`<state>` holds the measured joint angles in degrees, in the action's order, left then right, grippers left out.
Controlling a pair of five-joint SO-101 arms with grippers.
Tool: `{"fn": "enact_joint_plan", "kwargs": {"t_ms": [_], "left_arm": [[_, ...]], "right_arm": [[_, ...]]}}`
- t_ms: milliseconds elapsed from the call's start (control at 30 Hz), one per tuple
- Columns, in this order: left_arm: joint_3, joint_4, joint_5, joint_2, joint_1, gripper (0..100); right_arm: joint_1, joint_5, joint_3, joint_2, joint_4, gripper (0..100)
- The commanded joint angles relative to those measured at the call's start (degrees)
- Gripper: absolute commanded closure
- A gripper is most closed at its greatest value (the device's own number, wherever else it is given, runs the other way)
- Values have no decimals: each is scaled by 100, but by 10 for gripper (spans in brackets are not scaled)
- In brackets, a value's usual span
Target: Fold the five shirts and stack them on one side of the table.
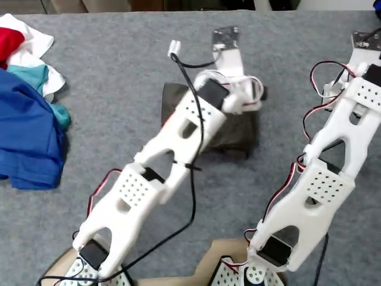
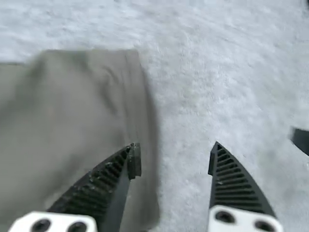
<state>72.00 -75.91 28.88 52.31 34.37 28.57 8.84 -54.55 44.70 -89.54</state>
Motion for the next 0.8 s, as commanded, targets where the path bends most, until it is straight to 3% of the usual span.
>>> {"fn": "enact_joint_plan", "kwargs": {"t_ms": [0,233,333,367,567,767], "left_arm": [[369,-413,79,-110,-527,780],[1530,-1609,44,-101,-1574,873],[1749,-2312,-571,-101,-1732,984],[1732,-2505,-686,-57,-1749,981],[712,-2514,-633,-488,-1943,980],[-1108,-2514,-1046,-1648,-1899,980]], "right_arm": [[-4,-18,-303,-48,-88,990],[-927,-9,-655,-347,-941,990],[-1464,-53,-919,-505,-1284,989],[-1622,-62,-919,-576,-1284,989],[-2018,-26,-488,-1244,-1284,991],[-2009,-35,1262,-2809,-1284,992]]}}
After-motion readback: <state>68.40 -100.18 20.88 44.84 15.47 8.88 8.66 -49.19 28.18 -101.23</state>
